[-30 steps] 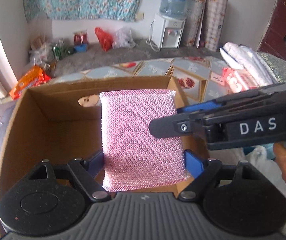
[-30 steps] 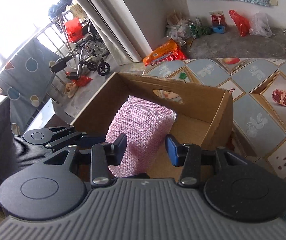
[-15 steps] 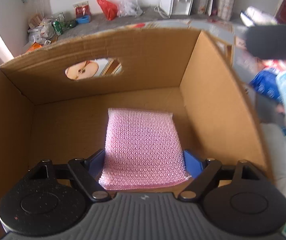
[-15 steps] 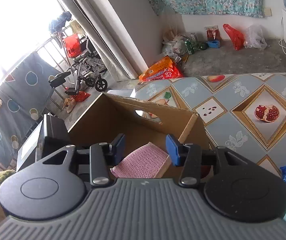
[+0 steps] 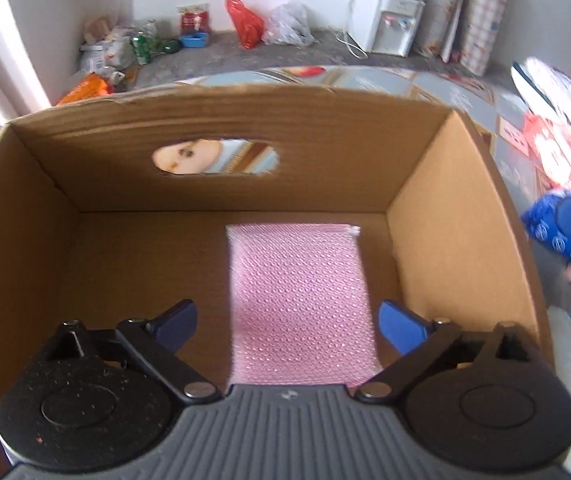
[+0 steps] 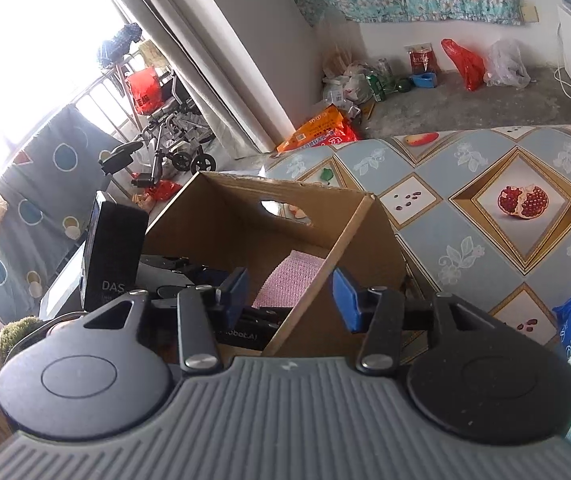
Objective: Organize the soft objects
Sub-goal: 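Lower the pink pad into the box and open the right gripper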
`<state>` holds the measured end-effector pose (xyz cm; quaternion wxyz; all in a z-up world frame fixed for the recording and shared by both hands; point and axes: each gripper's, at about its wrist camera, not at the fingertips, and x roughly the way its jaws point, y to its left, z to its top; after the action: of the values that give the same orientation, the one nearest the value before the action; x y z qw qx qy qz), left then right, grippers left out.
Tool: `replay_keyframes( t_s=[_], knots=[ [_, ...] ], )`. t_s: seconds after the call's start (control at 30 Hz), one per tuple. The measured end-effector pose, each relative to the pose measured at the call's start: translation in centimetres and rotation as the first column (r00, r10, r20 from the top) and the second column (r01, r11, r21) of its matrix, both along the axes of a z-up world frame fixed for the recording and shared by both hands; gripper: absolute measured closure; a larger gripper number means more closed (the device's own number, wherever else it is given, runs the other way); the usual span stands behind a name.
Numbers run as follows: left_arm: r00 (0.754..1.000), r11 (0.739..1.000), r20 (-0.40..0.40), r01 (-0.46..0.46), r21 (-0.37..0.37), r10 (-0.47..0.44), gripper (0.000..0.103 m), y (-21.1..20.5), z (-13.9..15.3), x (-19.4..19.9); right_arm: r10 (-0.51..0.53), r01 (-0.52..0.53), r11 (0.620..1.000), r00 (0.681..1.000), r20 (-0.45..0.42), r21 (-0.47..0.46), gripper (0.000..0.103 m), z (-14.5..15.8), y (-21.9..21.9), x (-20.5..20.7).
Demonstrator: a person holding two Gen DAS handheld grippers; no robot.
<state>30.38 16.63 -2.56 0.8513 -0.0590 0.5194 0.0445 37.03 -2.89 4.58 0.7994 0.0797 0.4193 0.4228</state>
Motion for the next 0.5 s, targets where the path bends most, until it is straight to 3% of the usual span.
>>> replay_keyframes(
  t_s=[0.1, 0.17, 0.3, 0.37, 0.5],
  knots=[
    [0.998, 0.997, -0.028, -0.063, -0.051, 0.062, 0.005, 1.4, -0.2, 0.0, 0.002, -0.001, 1.0, 1.0, -0.011, 0.012, 0.056, -0.1, 0.1, 0.0],
    [0.993, 0.992, -0.062, -0.102, -0.078, 0.097, 0.017, 2.2, -0.8, 0.0, 0.006, -0.006, 1.0, 1.0, -0.01, 0.013, 0.056, -0.1, 0.2, -0.1],
    [0.988, 0.977, -0.069, -0.144, -0.156, 0.135, 0.025, 3.2, -1.5, 0.0, 0.01, -0.01, 1.0, 1.0, -0.013, 0.012, 0.056, -0.4, 0.4, -0.1],
    [0.99, 0.974, -0.055, -0.14, -0.179, 0.132, 0.039, 3.1, -1.3, 0.1, 0.009, -0.009, 1.0, 1.0, -0.017, 0.013, 0.056, -0.5, 0.4, 0.0],
    [0.993, 0.976, -0.038, -0.121, -0.182, 0.116, 0.041, 2.1, -1.4, 0.6, 0.0, 0.0, 1.0, 1.0, -0.022, 0.013, 0.056, -0.7, 0.1, 0.2]
  ],
)
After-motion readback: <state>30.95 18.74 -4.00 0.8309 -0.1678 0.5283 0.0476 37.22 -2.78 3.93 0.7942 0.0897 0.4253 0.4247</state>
